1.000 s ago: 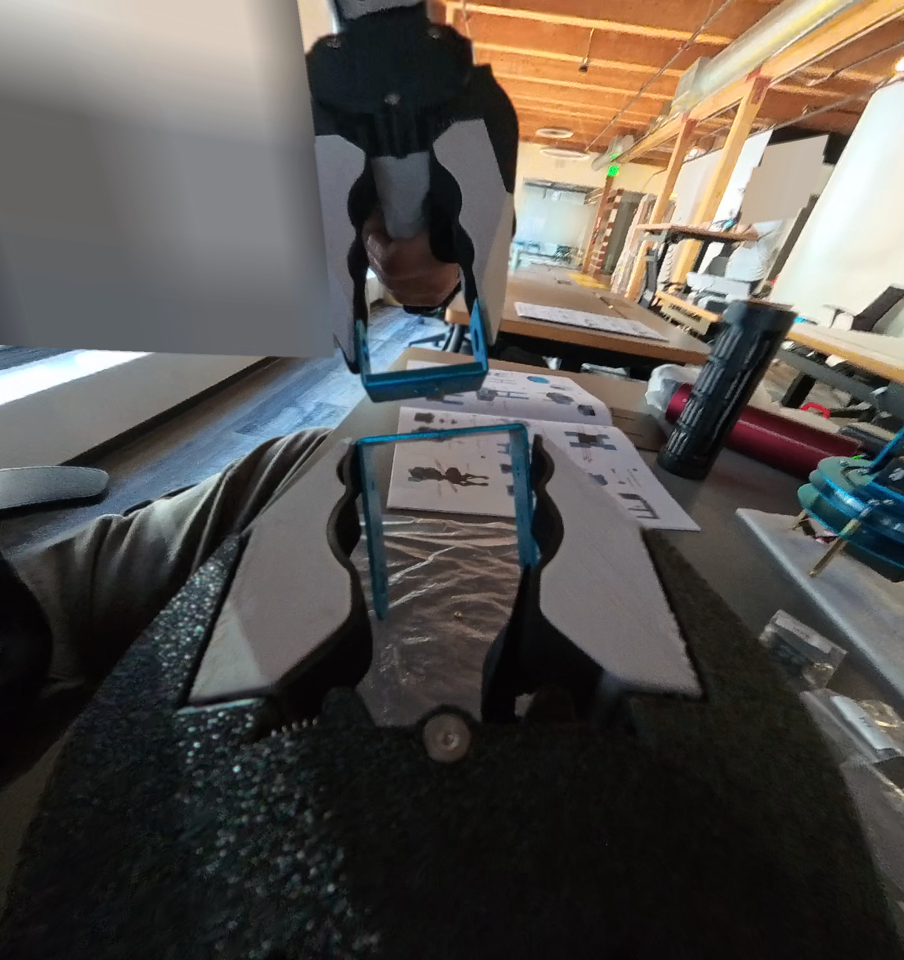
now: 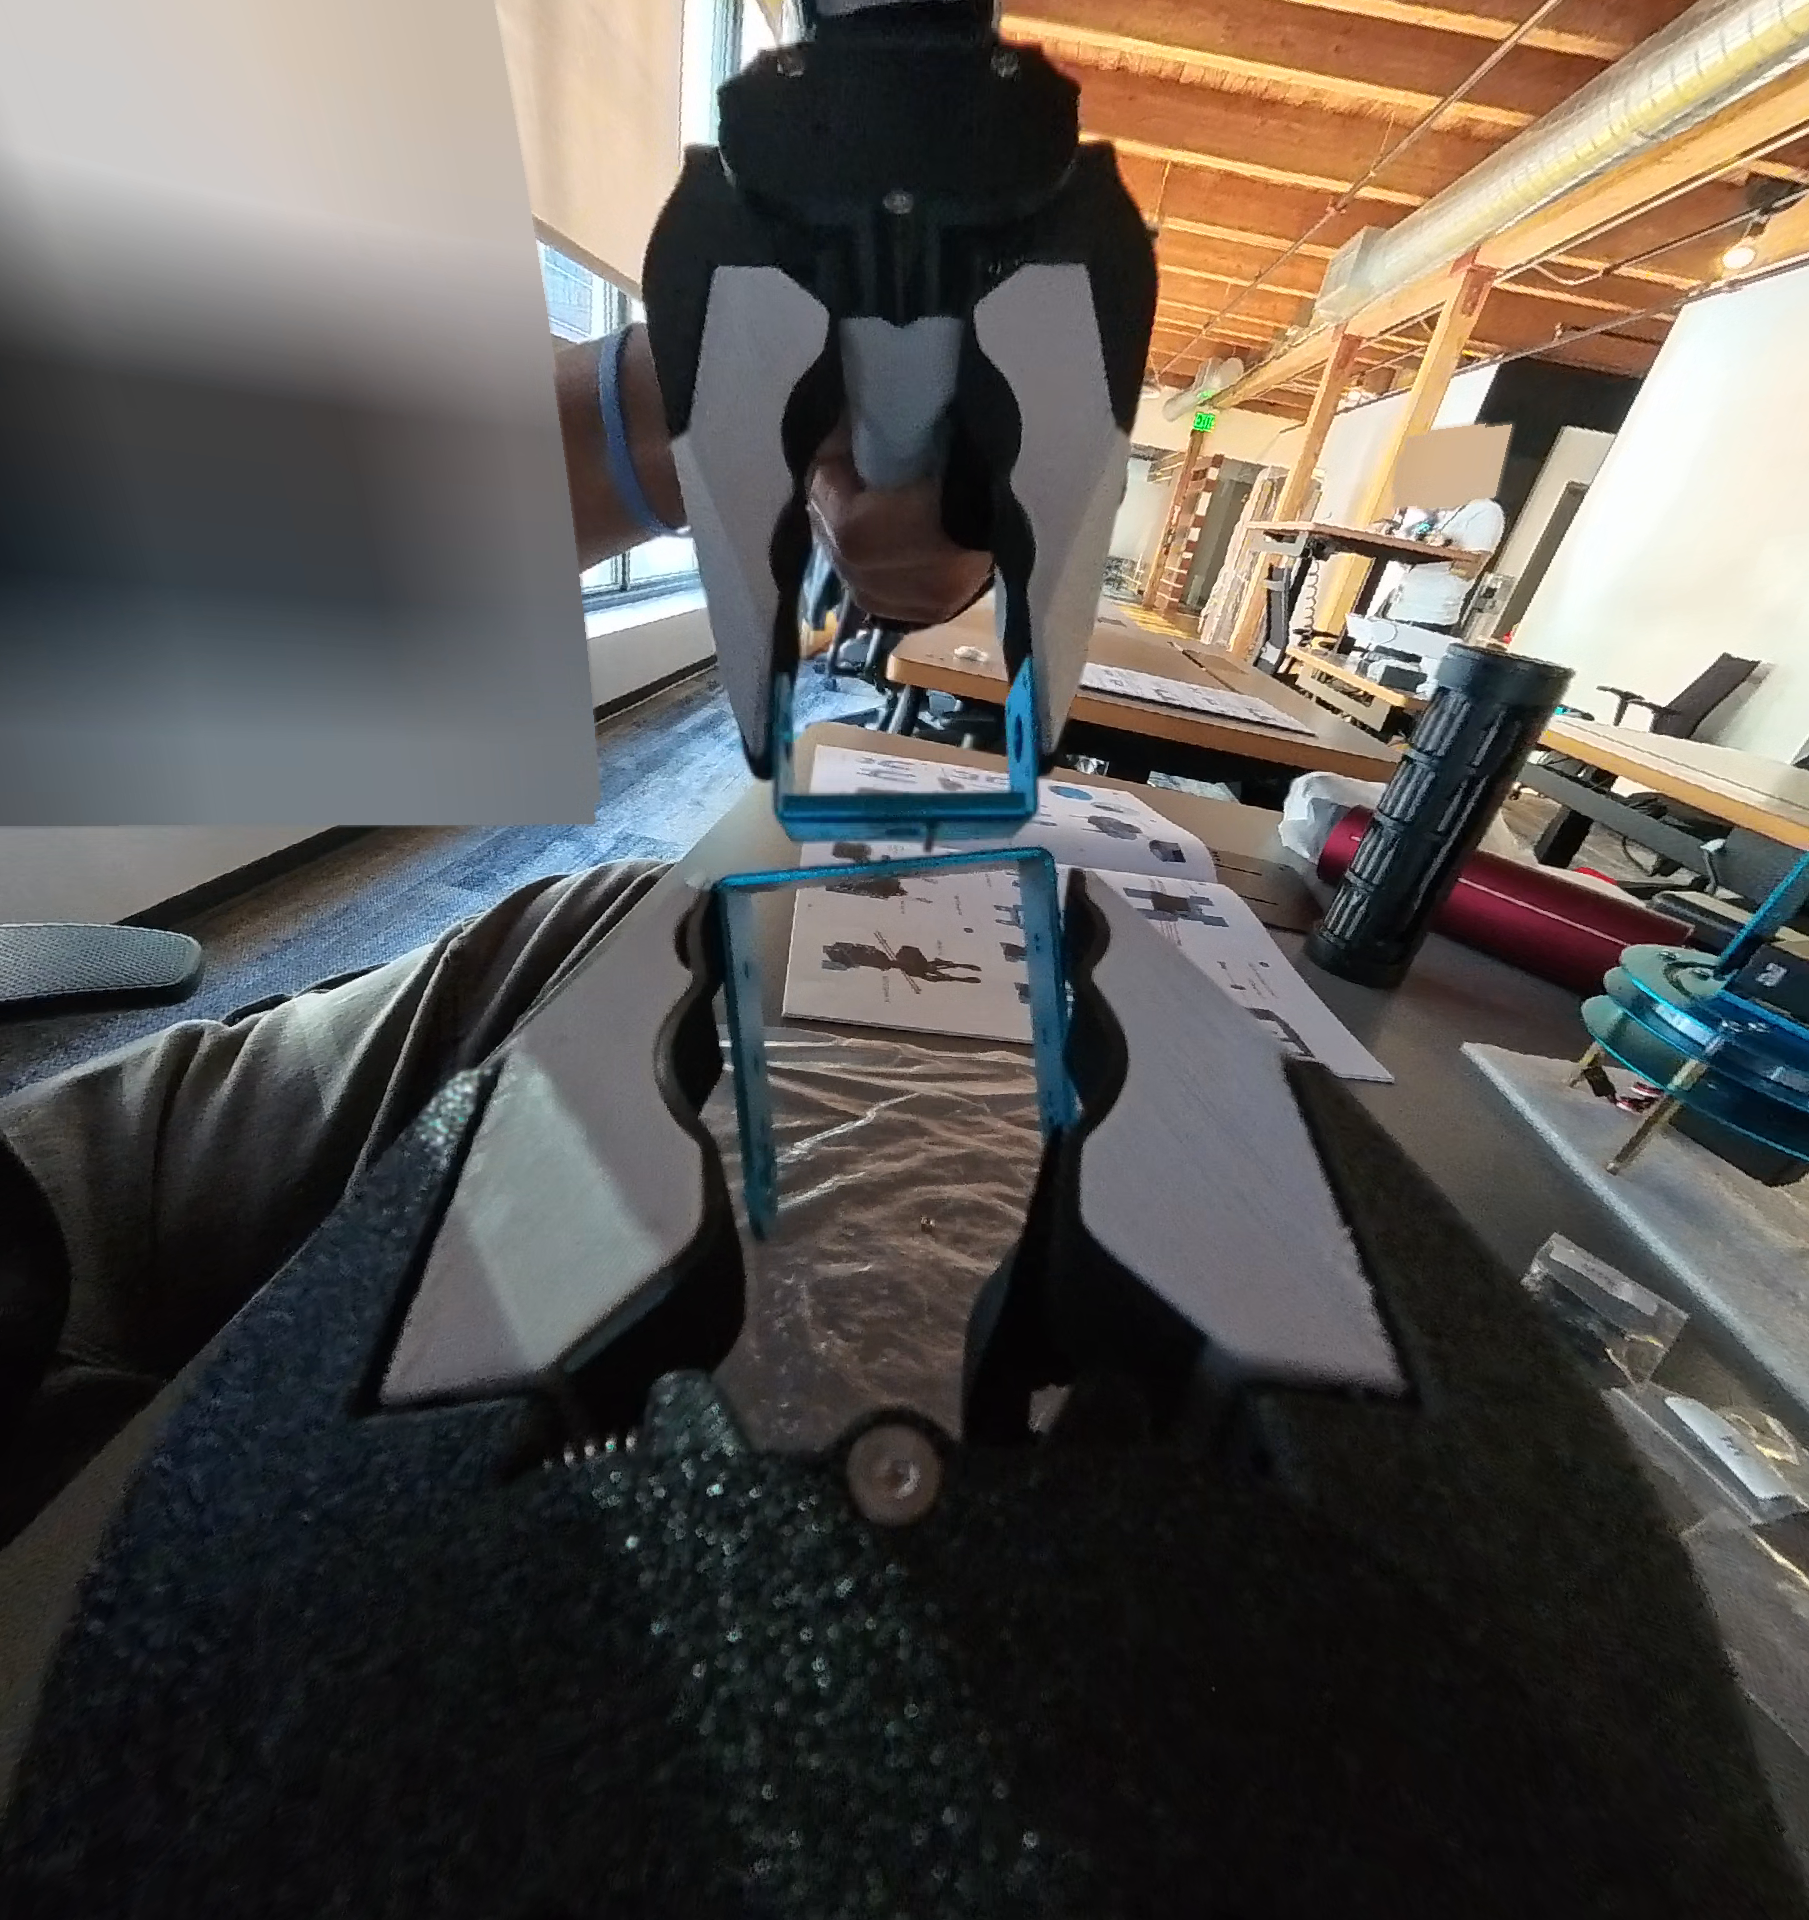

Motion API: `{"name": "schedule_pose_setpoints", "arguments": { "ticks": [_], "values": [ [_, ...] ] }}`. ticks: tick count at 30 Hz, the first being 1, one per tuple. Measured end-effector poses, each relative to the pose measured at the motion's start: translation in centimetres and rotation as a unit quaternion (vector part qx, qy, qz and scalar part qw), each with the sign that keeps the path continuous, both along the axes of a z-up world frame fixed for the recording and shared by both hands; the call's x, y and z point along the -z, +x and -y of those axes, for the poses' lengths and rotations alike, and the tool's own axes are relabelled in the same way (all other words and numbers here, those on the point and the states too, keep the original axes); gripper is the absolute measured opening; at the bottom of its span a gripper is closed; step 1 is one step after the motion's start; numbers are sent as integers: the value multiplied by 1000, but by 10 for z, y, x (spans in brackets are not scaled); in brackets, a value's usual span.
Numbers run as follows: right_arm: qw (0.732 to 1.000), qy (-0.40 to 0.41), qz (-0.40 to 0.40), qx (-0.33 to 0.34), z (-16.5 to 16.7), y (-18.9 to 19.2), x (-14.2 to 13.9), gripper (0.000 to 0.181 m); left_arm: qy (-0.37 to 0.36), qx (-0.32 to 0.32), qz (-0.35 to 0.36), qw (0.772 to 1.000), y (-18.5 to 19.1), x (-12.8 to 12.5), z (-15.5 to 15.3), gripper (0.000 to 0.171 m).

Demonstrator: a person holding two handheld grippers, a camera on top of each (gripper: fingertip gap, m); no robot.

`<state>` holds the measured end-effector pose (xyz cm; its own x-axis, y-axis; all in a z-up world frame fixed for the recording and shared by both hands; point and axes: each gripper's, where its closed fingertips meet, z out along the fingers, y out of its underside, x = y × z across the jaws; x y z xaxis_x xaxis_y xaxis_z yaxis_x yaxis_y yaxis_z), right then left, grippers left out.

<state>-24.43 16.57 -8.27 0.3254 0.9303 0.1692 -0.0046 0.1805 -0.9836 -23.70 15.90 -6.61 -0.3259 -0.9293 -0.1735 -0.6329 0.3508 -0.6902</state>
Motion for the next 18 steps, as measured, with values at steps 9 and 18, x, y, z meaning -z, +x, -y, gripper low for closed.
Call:
{"name": "schedule_pose_setpoints", "arguments": {
  "ticks": [9,18],
  "values": [
    [1000,-6,-4,1,-2,1,0,65,-3,3,-3,1000,0,2,2,44],
    [1000,-8,-5,-1,-2,1,0,65,0,2,-8,1000,-2,3,0,44]
  ]
}}
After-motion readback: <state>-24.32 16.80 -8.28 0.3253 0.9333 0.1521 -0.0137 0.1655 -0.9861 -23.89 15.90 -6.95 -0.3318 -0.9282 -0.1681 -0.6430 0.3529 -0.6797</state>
